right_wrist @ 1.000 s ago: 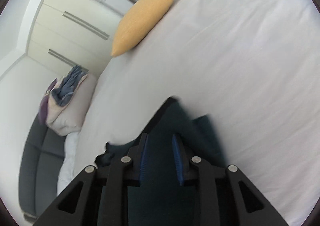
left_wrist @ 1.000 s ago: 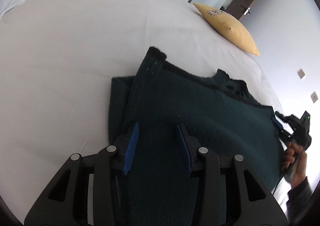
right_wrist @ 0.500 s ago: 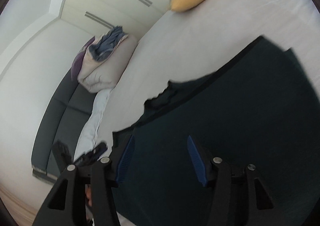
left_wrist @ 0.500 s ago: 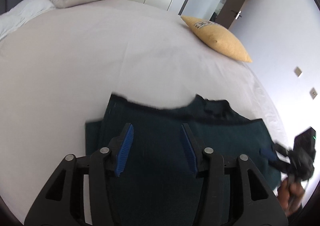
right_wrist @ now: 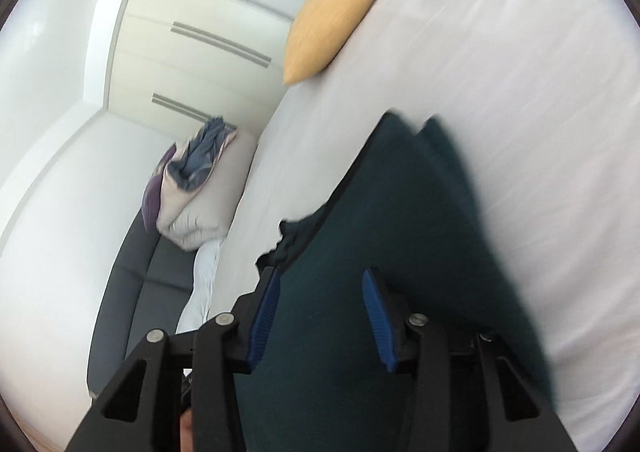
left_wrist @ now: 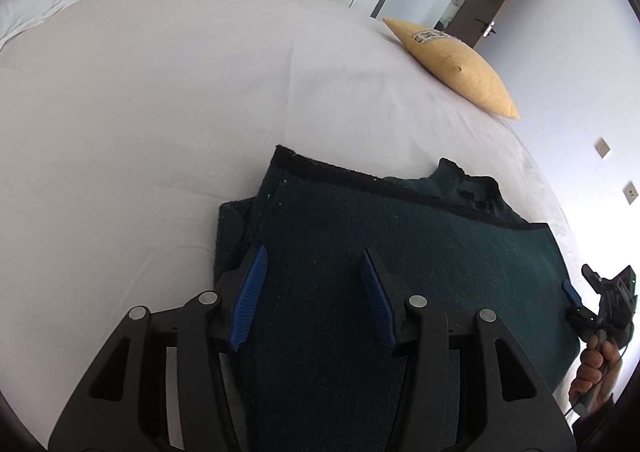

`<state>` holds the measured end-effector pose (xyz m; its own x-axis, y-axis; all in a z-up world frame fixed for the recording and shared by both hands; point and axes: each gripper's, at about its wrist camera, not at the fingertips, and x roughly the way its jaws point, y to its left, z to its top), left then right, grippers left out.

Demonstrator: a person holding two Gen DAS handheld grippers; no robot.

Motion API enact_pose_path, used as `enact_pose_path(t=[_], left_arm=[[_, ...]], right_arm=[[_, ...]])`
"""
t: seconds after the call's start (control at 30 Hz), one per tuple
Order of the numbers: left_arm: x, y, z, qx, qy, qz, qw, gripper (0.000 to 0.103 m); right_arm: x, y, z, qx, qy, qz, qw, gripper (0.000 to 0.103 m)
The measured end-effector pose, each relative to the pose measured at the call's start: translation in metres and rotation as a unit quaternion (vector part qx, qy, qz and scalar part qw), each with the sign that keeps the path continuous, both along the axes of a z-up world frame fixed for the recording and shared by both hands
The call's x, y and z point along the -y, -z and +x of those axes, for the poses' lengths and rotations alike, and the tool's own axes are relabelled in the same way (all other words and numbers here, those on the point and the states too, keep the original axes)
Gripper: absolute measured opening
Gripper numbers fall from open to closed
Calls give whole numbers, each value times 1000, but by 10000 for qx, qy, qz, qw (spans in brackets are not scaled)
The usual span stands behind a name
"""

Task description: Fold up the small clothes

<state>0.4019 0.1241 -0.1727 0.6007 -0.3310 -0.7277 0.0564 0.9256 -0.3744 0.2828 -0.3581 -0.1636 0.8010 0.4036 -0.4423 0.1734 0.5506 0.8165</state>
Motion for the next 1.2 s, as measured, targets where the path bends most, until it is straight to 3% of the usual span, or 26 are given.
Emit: enact_pose_path(t=[0.03, 0.13, 0.2, 0.23, 0.27, 0.3, 0.37, 0.5, 0.6, 0.63, 0.7, 0.73, 0.87, 0.97, 1.1, 1.2], left_arm=[[-2, 3, 0, 15, 12, -27, 10000, 47], [-7, -3, -12, 10, -79, -28, 10000, 48], [-12, -8, -22, -73, -367, 358, 9987, 52], [-19, -11, -30, -65, -446, 316, 9985, 52], [-30, -13, -40, -9, -540, 101, 9985, 57], [-41, -15, -53, 26, -712, -128, 9974, 68], [-58, -16, -75, -7, -943, -558, 9940, 77], [-69, -5, -94, -424, -775, -1112, 9899, 77], [-68, 8, -100, -719, -606, -1514, 9840, 77], [-65, 11, -100, -789, -551, -1601, 9824, 77], [-60, 15, -102, -921, -381, -1772, 9791, 77], [-61, 15, -104, -979, -332, -1882, 9767, 77], [-67, 30, -100, -1565, -85, -2762, 9482, 77], [-69, 35, -96, -1792, 2, -2940, 9388, 77], [-74, 48, -83, -2160, -45, -3307, 9187, 77], [-68, 50, -73, -2400, 85, -3320, 9122, 77]], right_arm=[[5, -2, -4, -36, 192, -39, 9998, 62], [21, -3, -25, -100, 663, 263, 9974, 65], [13, -14, -34, 17, 575, 114, 9983, 71], [2, -21, -35, 94, 413, 6, 9991, 72], [-8, -26, -34, 162, 230, -57, 9996, 73], [-22, -33, -30, 256, -26, -107, 9996, 73], [-51, -40, -23, 403, -487, -155, 9979, 76], [-102, -30, 7, 186, -1392, -175, 9899, 85], [-108, 1, 15, -422, -1411, -220, 9889, 80], [-102, 5, 12, -386, -1303, -114, 9907, 73], [-88, 5, -1, -422, -1051, 97, 9935, 69], [-84, 1, -7, -455, -941, 85, 9945, 69], [-82, -19, -23, -423, -871, -128, 9952, 74], [-90, -33, -25, -279, -971, -122, 9948, 74], [-116, -44, -15, -196, -1286, -155, 9914, 74], [-139, -47, -8, -179, -1534, -179, 9878, 74]])
